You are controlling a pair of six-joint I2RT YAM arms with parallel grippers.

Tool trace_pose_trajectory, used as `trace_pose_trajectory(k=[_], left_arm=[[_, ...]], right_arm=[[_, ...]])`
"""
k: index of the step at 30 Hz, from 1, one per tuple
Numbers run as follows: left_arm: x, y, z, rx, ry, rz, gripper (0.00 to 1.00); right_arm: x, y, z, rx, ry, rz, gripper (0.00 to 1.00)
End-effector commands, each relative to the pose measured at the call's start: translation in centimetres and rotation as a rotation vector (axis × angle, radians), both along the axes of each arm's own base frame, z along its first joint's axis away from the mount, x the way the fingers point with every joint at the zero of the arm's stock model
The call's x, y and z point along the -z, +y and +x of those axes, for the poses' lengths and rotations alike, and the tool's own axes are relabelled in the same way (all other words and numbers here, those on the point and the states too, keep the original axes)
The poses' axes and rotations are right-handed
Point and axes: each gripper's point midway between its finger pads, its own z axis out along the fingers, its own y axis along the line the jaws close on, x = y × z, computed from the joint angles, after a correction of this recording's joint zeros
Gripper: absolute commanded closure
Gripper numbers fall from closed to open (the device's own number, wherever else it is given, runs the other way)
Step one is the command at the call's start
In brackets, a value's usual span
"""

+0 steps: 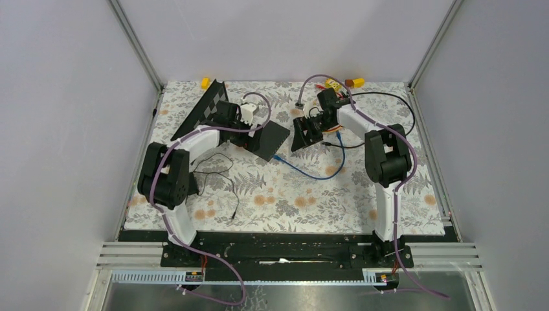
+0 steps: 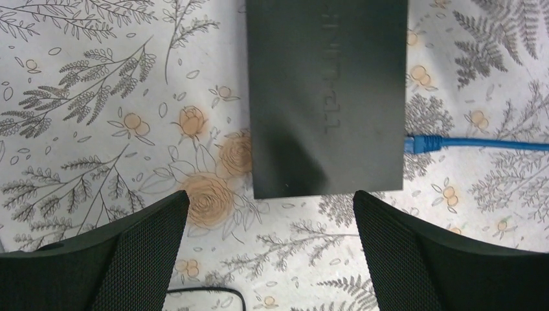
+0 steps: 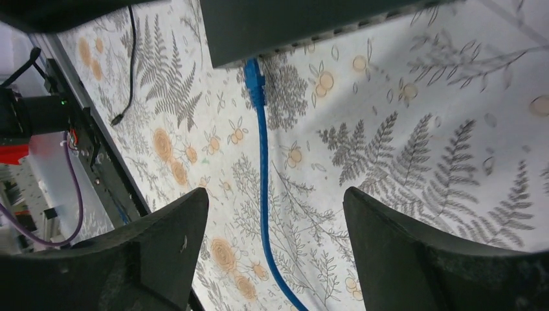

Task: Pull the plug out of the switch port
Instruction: Place the connector at the center of the board, then move the switch port to the center of the board.

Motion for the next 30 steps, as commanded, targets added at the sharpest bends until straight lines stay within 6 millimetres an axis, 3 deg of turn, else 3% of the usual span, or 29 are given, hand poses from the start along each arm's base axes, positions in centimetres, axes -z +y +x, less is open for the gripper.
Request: trace_pose_trajectory(k=[1, 10, 14, 23, 30], left_arm=[[-0.7, -1.7, 1.2, 0.035, 0.061, -0.107, 0.01], [1.5, -3.2, 3.0, 0.025, 0.153, -0.144, 0.01], [2.0, -3.9, 2.7, 0.038, 0.190, -0.179, 0.04], [2.6, -4.8, -1.8, 0.122, 0.287, -0.269, 0.14], [3.3, -4.9, -5.4, 0.164, 0.342, -0.289, 0.17]], right_arm=[[-1.2, 0.6, -1.6, -0.049, -0.014, 0.058, 0.17], [1.3, 0.0, -4.4, -0.092, 0.088, 0.004, 0.21], [2.4, 0.2, -6.0, -0.111, 0.138, -0.014, 0.26], [3.0, 0.6, -8.8, -0.145, 0.225, 0.014, 0.43], [3.2, 0.0, -11.2, -0.199, 0.283, 0.039, 0.68]])
